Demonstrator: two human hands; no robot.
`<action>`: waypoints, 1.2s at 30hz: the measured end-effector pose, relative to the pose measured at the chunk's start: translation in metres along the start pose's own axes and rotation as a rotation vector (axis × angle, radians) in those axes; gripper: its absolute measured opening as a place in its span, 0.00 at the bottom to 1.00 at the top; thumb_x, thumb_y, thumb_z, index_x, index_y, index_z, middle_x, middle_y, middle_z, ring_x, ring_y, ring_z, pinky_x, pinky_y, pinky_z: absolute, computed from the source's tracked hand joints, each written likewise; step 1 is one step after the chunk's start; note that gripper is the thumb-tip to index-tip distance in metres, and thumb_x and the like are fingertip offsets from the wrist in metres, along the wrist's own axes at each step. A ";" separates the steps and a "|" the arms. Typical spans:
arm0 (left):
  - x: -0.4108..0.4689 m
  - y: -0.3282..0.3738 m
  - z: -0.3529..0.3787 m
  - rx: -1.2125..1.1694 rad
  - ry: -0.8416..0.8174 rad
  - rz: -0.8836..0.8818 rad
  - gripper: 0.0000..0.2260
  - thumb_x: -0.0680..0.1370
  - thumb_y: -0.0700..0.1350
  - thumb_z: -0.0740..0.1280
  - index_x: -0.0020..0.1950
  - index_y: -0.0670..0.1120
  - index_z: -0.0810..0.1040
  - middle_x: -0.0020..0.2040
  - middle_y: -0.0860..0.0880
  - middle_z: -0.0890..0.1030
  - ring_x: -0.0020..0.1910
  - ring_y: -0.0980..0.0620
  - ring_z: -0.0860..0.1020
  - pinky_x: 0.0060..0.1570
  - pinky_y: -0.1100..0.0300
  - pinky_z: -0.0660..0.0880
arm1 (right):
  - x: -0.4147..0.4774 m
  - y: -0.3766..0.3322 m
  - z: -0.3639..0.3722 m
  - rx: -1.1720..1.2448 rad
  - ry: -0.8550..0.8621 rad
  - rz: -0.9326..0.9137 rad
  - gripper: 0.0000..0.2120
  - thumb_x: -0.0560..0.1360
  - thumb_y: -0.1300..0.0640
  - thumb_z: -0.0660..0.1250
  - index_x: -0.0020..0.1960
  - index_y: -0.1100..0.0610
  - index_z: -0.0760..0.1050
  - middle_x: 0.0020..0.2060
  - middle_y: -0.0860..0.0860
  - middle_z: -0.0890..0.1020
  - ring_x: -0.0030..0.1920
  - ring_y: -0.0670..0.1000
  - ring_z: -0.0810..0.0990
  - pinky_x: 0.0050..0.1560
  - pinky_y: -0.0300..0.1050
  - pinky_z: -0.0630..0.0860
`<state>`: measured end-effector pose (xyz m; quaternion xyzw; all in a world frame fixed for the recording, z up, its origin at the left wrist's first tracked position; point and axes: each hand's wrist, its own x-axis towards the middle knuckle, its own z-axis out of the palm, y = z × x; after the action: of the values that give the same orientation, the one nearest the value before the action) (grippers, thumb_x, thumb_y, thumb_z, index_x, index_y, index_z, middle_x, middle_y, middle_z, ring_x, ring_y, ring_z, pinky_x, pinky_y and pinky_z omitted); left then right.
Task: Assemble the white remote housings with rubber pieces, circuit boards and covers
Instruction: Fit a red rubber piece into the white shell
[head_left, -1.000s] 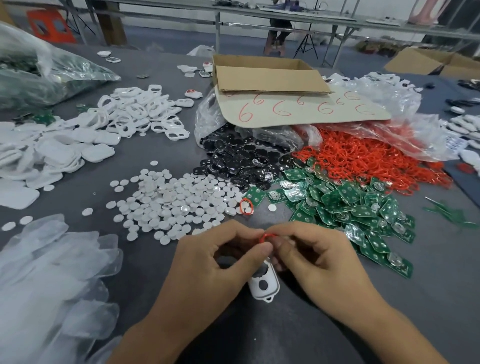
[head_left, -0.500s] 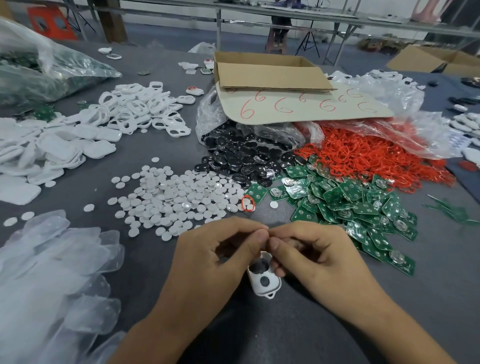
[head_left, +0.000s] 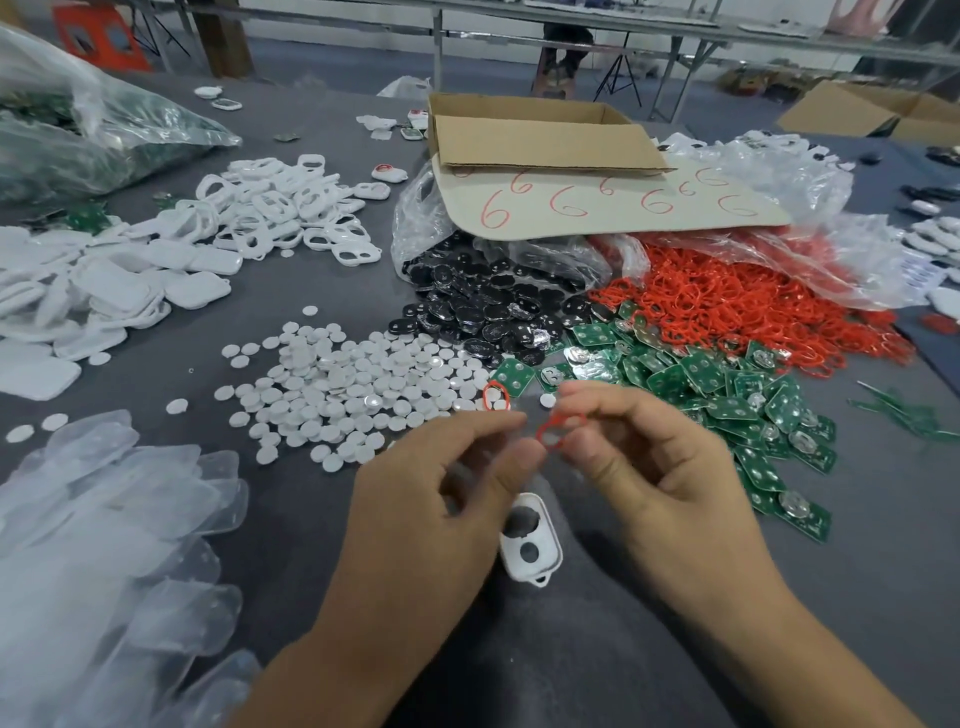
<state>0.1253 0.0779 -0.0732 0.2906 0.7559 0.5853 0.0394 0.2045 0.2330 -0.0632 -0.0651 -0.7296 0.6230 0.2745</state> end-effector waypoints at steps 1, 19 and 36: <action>-0.004 0.002 0.001 0.165 -0.030 0.063 0.18 0.73 0.67 0.70 0.58 0.59 0.83 0.48 0.62 0.80 0.48 0.62 0.80 0.48 0.73 0.72 | 0.002 0.002 -0.004 0.008 0.023 0.019 0.07 0.76 0.62 0.68 0.54 0.59 0.80 0.50 0.52 0.85 0.51 0.49 0.84 0.53 0.40 0.79; -0.006 0.002 -0.001 -0.001 -0.245 -0.247 0.22 0.69 0.38 0.80 0.52 0.61 0.80 0.51 0.61 0.82 0.52 0.62 0.82 0.54 0.60 0.80 | 0.004 0.000 -0.015 -0.231 -0.141 0.204 0.14 0.71 0.68 0.76 0.53 0.54 0.83 0.40 0.50 0.83 0.37 0.51 0.80 0.49 0.49 0.80; -0.006 -0.002 -0.006 0.214 -0.271 -0.182 0.28 0.60 0.51 0.83 0.55 0.64 0.75 0.47 0.65 0.80 0.51 0.69 0.74 0.45 0.76 0.67 | -0.002 -0.005 -0.006 -0.511 -0.252 0.177 0.13 0.67 0.60 0.81 0.43 0.43 0.86 0.37 0.46 0.77 0.37 0.48 0.79 0.40 0.49 0.77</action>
<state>0.1275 0.0699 -0.0745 0.2999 0.8249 0.4509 0.1624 0.2098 0.2362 -0.0589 -0.1177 -0.8827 0.4437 0.1008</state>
